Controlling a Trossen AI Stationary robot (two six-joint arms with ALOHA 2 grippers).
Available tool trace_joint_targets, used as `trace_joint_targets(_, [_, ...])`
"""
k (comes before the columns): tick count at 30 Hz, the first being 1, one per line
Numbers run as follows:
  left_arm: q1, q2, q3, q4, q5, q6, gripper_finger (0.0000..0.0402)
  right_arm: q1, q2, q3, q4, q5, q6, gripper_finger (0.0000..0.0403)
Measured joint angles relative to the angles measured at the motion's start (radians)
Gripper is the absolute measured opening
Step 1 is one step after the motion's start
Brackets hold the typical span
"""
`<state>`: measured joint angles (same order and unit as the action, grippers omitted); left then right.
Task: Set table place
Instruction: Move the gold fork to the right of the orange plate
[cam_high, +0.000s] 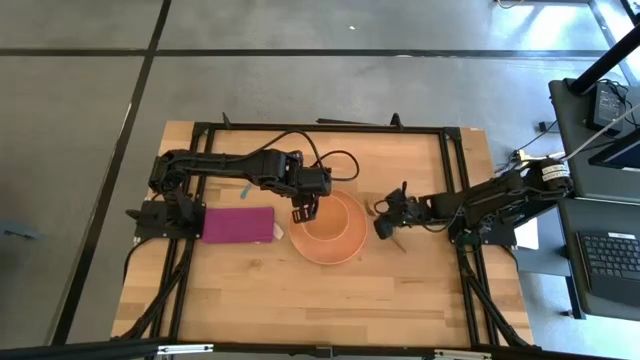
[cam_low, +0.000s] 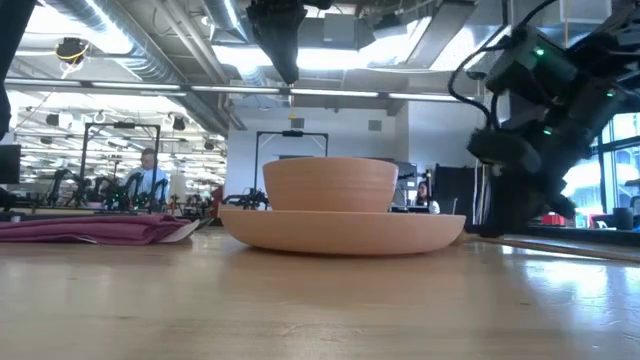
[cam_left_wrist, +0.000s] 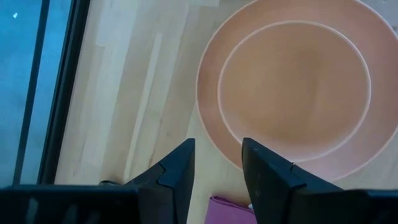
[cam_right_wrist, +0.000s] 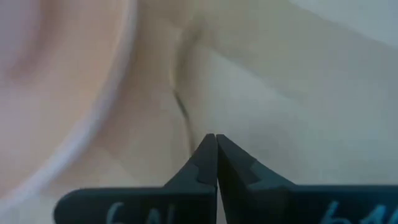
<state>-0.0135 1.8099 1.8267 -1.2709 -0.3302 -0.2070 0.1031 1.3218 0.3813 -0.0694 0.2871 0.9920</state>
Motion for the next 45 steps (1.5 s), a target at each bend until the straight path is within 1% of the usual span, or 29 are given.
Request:
trace_joint_targets(9, [0.0, 0.0, 0.0, 0.0, 0.0, -0.001, 0.0125, 0.081, -0.057, 0.0, 0.003, -0.01, 0.029, 0.0003])
trace_joint_targets(14, [0.0, 0.0, 0.0, 0.0, 0.0, -0.009, 0.0125, 0.113, -0.057, 0.0, 0.003, -0.009, 0.055, 0.0003])
trace_joint_targets(19, [0.0, 0.0, 0.0, 0.0, 0.0, -0.02, 0.0125, 0.135, -0.06, 0.029, -0.013, 0.029, 0.062, 0.0003])
trace_joint_targets(21, [0.0, 0.0, 0.0, 0.0, 0.0, -0.022, 0.0125, 0.144, -0.06, 0.06, -0.067, 0.027, 0.066, 0.0003])
trace_joint_targets(23, [0.0, 0.0, 0.0, -0.001, 0.001, -0.022, 0.0125, 0.153, -0.06, 0.099, -0.181, 0.026, 0.087, 0.0003])
trace_joint_targets(26, [0.0, 0.0, 0.0, 0.0, 0.001, -0.023, 0.0125, 0.179, -0.06, 0.149, -0.363, 0.028, 0.172, 0.0003])
trace_joint_targets(28, [-0.001, 0.0, 0.0, -0.001, 0.001, -0.022, 0.0125, 0.212, -0.06, 0.168, -0.423, 0.018, 0.229, 0.0003])
trace_joint_targets(33, [-0.003, 0.0, 0.0, -0.001, 0.001, -0.022, 0.0125, 0.308, -0.051, 0.168, -0.431, 0.01, 0.374, 0.0003])
trace_joint_targets(38, [-0.003, 0.0, 0.0, 0.0, 0.0, -0.022, 0.0125, 0.384, 0.023, 0.163, -0.423, 0.027, 0.496, 0.0003])
trace_joint_targets(40, [-0.003, 0.0, 0.0, -0.001, 0.0, -0.022, 0.0125, 0.404, 0.063, 0.163, -0.399, 0.032, 0.524, 0.0003])
trace_joint_targets(45, [-0.003, 0.0, 0.0, -0.001, 0.0, -0.022, 0.0125, 0.427, 0.125, 0.164, -0.34, 0.059, 0.527, 0.0003])
